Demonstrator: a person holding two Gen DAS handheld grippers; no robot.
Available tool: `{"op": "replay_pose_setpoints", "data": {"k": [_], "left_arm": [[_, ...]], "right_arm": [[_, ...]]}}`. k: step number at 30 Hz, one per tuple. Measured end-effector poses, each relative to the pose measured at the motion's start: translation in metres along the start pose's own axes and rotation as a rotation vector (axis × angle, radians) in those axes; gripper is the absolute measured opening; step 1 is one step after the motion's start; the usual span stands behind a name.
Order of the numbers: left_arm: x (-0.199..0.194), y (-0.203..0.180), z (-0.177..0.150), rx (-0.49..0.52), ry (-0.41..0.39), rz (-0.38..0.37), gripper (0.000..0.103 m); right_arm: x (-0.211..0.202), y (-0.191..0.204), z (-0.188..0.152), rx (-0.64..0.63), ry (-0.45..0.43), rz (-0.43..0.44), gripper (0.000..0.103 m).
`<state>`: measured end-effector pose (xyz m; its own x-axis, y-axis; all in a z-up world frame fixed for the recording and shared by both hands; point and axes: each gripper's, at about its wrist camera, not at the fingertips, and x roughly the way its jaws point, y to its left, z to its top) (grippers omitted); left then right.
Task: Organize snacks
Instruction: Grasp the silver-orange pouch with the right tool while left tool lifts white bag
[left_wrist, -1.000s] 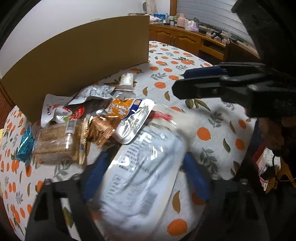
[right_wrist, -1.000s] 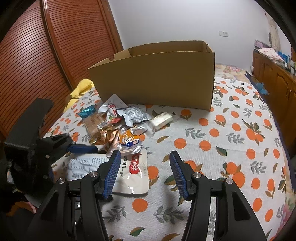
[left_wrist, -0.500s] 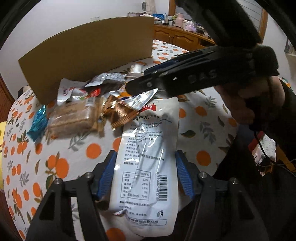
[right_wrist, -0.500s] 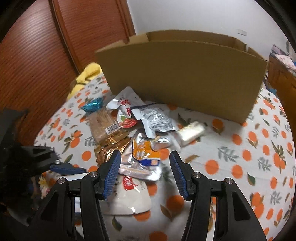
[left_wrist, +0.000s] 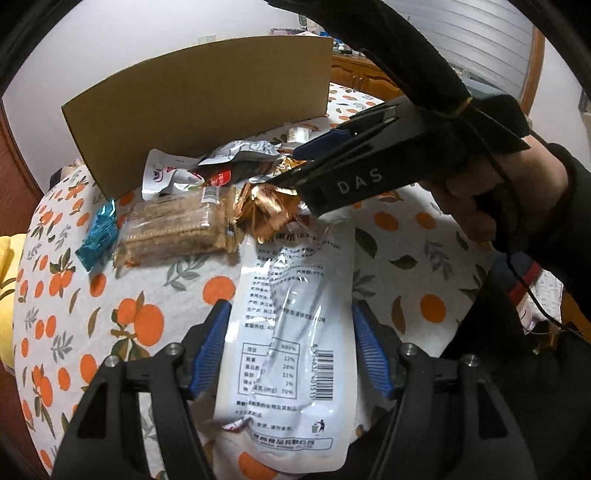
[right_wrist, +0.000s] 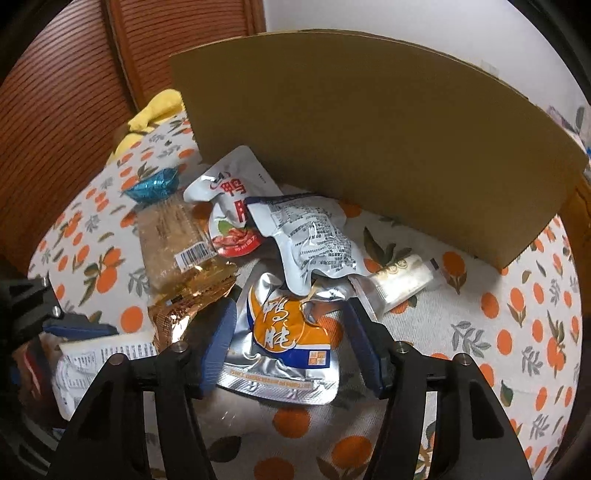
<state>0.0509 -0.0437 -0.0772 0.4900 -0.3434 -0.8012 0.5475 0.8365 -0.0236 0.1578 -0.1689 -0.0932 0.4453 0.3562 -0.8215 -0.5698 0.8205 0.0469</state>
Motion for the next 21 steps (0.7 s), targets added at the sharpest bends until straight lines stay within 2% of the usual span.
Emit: {"op": "replay_pose_setpoints", "data": {"k": [1,2,3,7,21], "left_arm": [[0.0,-0.001,-0.001,0.004,-0.001,0.0,0.062],[0.001,-0.001,0.0,0.006,-0.001,-0.001,0.061],[0.0,0.0,-0.001,0.002,-0.006,-0.003,0.054],[-0.003,0.006,-0.003,-0.008,-0.001,-0.022,0.05],[-0.01,0.012,-0.002,-0.043,-0.03,-0.078,0.049]], "right_arm": [[-0.001,-0.001,0.001,-0.004,0.003,0.004,0.048],[-0.002,-0.002,0.0,-0.005,0.008,0.009,0.044],[-0.004,-0.005,-0.001,-0.003,0.009,0.015,0.04],[-0.013,-0.018,-0.009,0.024,0.004,0.059,0.038],[-0.05,-0.034,-0.035,0.068,-0.075,0.027,0.036]]}}
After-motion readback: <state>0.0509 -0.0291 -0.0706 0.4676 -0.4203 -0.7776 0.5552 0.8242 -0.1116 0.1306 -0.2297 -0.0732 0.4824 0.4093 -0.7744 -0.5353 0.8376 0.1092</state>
